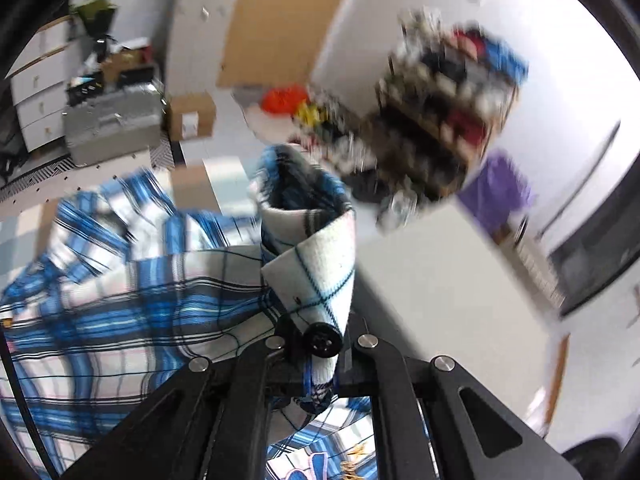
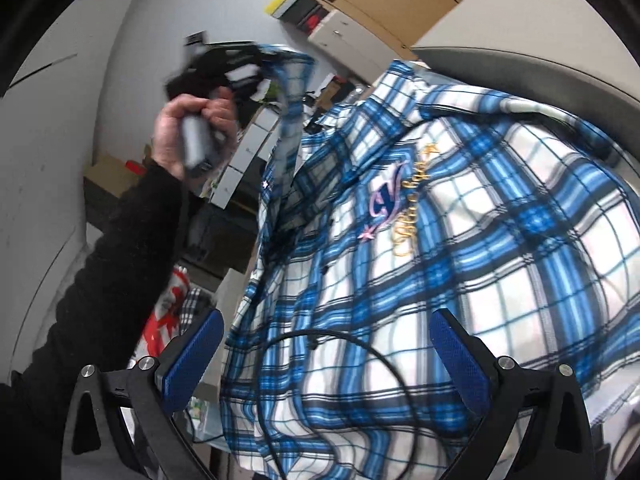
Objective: Fold large clothes
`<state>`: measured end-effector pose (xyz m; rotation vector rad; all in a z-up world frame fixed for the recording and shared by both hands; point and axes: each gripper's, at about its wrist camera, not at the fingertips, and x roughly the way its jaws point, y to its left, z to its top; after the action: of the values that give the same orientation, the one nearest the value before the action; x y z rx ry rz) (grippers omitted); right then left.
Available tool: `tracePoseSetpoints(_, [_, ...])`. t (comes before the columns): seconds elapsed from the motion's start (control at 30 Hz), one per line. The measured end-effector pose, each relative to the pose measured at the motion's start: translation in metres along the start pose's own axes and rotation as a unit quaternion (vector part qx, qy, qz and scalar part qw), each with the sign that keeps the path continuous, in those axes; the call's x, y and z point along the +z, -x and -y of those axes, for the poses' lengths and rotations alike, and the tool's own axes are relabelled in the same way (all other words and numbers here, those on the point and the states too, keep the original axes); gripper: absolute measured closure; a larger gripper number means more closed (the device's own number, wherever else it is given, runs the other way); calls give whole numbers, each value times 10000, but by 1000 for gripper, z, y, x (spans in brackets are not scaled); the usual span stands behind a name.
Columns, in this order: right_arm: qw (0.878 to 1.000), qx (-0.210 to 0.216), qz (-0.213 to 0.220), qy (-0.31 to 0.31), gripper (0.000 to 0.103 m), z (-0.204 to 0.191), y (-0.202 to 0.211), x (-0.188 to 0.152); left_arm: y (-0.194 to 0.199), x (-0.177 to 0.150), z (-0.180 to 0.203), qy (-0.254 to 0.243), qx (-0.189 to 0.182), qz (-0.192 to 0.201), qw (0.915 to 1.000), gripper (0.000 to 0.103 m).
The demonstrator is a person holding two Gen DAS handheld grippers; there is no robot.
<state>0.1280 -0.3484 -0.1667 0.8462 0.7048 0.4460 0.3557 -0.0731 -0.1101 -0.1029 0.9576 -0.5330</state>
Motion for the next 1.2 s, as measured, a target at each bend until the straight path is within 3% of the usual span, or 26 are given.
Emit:
tracePoseSetpoints(0.23, [9998, -135, -58, -166, 0, 17, 1, -2, -57, -36, 11, -401, 348, -1200, 9914, 101])
tracePoseSetpoints(0.33, [9997, -162, -84, -186, 0, 17, -1, -3, -51, -32, 23, -536, 130, -1492, 9873, 84])
tracePoseSetpoints(0.37, [9997, -176, -87, -177, 0, 16, -3, -1, -41, -31, 25, -605, 7, -1445, 9877, 83])
tracePoseSetpoints(0.4, [9997, -179, -90, -167, 0, 15, -3, -2, -25, -34, 25, -744, -190, -1386, 9874, 75])
tracePoseSetpoints(0.43, [9997, -179, -100, -154, 0, 13, -4, -3, -16, -33, 26, -833, -278, -1353, 9869, 58])
tracePoseSetpoints(0.5, [9997, -189, -143, -110, 0, 8, -7, -6, 25, -37, 16, -939, -495, -1003, 9893, 46])
tracePoseSetpoints(0.63, [9996, -212, -183, 4, 0, -4, -13, -10, 87, -48, -22, -721, -387, -318, 9961, 23])
tracePoseSetpoints(0.7, [9995, -204, -224, 92, 0, -12, -17, -10, 98, -55, -46, -545, -49, -147, 9984, 23])
tracePoseSetpoints(0.87, [9979, -336, -241, 491, 0, -36, -24, 5, 101, -67, -122, -28, 987, -323, 9946, 23])
tracePoseSetpoints(1.03, [9951, -476, -84, 863, 0, -61, -26, 18, 88, -43, -156, 828, 968, -261, 9915, 23])
tracePoseSetpoints(1.2, [9878, -968, 19, 1217, 0, -77, -35, 33, 43, -31, -174, 1222, 1330, -776, 9805, 23])
